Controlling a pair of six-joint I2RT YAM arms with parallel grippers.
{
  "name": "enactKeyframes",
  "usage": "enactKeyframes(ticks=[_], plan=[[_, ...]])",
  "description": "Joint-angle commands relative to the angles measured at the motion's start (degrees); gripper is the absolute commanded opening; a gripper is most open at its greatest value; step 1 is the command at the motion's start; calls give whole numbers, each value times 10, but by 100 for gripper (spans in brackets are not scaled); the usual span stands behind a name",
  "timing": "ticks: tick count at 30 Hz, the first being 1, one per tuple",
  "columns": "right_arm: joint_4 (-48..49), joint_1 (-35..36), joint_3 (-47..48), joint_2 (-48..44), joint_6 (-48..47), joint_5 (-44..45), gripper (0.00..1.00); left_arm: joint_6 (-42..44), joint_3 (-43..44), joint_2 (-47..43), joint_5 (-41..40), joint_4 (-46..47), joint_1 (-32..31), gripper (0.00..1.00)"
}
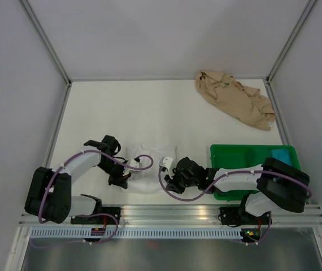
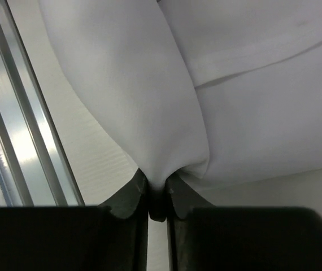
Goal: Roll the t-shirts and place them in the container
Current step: Roll the tshirt
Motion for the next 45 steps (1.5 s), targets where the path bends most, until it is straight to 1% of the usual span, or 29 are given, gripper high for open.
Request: enactKeyframes(ticks=[1,3,7,8,9,12,13,15,18,19,20,21,22,24,25,27,28,30,31,32,33,34,36,39,42,45], plan=[[-32,2,18,20,25,15,12,14,-4,5,15,6,2,7],[-42,0,18,0,35,-2,0,17,-6,3,14,5,2,9],[-48,-4,9,-45,62,-67,0,26,-5,5,11,-3,3,9],[-49,-5,9,-51,71,-108,0,35,0,8,15,-15,3,9],[-47,-5,6,-63,80,-127,0,38,3,10,17,-19,3,9],[-24,-11,-10,-75,130,-182,0,38,14,26,23,-21,5,10],[-14,-16,-17,-78,161,-188,0,35,17,32,23,-21,4,11],[14,-31,-44,-82,182,-195,0,20,30,53,24,-16,4,15],[46,-85,-76,-85,208,-207,0,-2,40,68,33,4,4,17],[56,-93,-81,-86,211,-211,0,-7,42,73,34,6,4,15],[64,-98,-85,-87,219,-217,0,-17,47,75,35,8,4,10],[71,-102,-92,-88,221,-218,0,-21,50,79,36,9,5,8],[70,-107,-93,-88,222,-218,0,-28,52,89,35,9,4,7],[66,-112,-99,-79,227,-219,0,-39,59,102,34,12,4,8],[65,-118,-100,-73,229,-219,0,-46,61,106,34,19,4,11],[71,-125,-103,-52,237,-226,0,-77,69,118,26,31,4,31],[74,-132,-103,-44,239,-229,0,-106,75,119,19,42,4,48],[94,-139,-105,-23,253,-239,0,-120,82,120,21,41,5,55],[99,-142,-103,-18,259,-241,0,-127,83,115,30,42,4,61],[102,-144,-101,-9,262,-241,0,-130,85,97,34,41,5,70],[102,-149,-99,-7,265,-240,0,-134,86,83,37,42,4,71],[96,-152,-96,-5,270,-234,0,-144,88,68,41,43,4,78],[72,-157,-85,1,268,-217,0,-162,94,26,44,53,4,83],[70,-157,-85,-6,266,-201,0,-200,102,-2,61,70,3,84],[51,-158,-82,-20,257,-181,0,-220,93,13,66,78,1,82],[36,-158,-77,-29,249,-164,8,-232,73,33,44,95,0,80]])
